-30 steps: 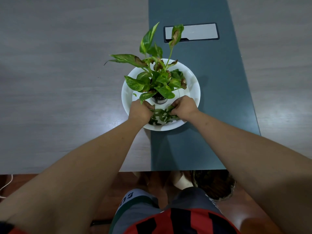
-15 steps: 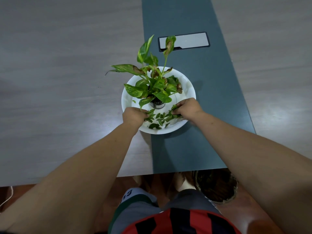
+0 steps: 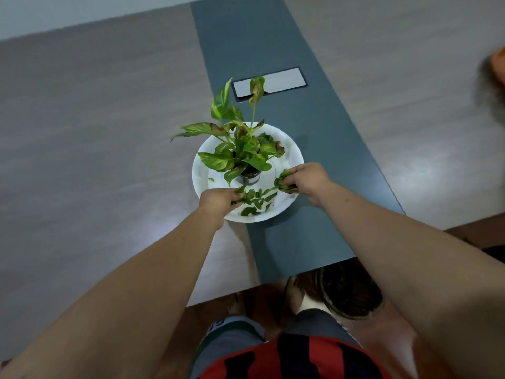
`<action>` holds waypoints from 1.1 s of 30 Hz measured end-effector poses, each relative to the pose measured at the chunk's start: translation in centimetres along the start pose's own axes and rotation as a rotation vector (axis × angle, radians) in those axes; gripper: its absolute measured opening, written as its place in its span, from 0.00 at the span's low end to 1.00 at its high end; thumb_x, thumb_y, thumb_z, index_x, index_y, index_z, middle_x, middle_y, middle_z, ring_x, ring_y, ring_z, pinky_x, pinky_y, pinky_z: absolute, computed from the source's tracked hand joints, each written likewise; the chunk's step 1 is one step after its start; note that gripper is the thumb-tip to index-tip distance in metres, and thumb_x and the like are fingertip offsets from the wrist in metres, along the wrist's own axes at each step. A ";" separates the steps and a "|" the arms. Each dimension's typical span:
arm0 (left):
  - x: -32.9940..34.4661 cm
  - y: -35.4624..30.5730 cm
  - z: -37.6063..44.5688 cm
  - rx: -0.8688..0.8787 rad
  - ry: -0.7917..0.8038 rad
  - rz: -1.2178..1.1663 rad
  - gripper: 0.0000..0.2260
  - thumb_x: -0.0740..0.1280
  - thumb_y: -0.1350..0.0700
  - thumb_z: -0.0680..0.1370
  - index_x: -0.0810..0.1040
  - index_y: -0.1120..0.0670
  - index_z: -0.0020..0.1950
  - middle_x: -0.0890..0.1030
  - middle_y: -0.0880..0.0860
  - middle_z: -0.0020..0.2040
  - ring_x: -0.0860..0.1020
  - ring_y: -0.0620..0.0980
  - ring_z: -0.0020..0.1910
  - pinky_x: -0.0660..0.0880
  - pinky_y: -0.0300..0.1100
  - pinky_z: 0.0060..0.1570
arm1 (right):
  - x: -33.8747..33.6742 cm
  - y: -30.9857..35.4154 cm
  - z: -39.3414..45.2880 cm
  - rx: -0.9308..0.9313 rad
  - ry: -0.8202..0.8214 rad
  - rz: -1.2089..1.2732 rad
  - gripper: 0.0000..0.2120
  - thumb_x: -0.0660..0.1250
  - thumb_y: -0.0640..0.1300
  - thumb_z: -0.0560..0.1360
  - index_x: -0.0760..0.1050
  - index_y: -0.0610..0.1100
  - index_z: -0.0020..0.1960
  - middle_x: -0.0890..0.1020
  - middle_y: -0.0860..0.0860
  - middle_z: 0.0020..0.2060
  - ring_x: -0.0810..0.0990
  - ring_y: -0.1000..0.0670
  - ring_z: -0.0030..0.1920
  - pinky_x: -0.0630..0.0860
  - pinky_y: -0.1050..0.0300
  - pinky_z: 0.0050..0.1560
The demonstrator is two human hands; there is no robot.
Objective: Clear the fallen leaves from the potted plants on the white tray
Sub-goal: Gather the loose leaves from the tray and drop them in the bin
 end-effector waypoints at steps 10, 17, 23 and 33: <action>10.1 1.2 -2.0 -0.062 0.364 0.216 0.05 0.67 0.69 0.76 0.81 0.61 0.48 0.85 0.49 0.35 0.82 0.49 0.45 0.73 0.43 0.61 | -7.7 -3.0 -5.8 -0.027 -0.261 0.407 0.12 0.71 0.23 0.67 0.75 0.38 0.36 0.80 0.41 0.35 0.81 0.44 0.35 0.83 0.54 0.38; 18.6 5.9 -4.9 -0.050 0.549 0.378 0.05 0.66 0.73 0.74 0.79 0.67 0.47 0.84 0.53 0.30 0.80 0.49 0.39 0.80 0.32 0.33 | -16.2 -10.9 -10.7 0.019 -0.523 0.726 0.12 0.71 0.22 0.67 0.73 0.36 0.39 0.79 0.41 0.37 0.82 0.43 0.38 0.84 0.51 0.38; 26.7 11.8 -9.0 -0.080 0.676 0.541 0.14 0.66 0.73 0.75 0.76 0.71 0.61 0.80 0.57 0.42 0.79 0.48 0.39 0.77 0.38 0.52 | -22.4 -19.3 -14.5 0.075 -0.652 0.865 0.12 0.69 0.23 0.69 0.76 0.32 0.51 0.80 0.41 0.41 0.82 0.46 0.39 0.83 0.59 0.31; 37.9 24.9 -12.7 -0.090 0.701 0.784 0.08 0.72 0.69 0.72 0.83 0.62 0.50 0.84 0.60 0.50 0.83 0.53 0.42 0.81 0.43 0.49 | -31.0 -33.5 -16.4 0.259 -0.781 0.990 0.10 0.71 0.25 0.69 0.75 0.37 0.39 0.80 0.42 0.40 0.81 0.45 0.40 0.83 0.51 0.46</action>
Point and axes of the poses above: each hand's wrist, its own z-axis towards the middle knuckle, its own x-axis out of the palm, y = z × x, the point moved 9 cm from there along z, towards the middle knuckle
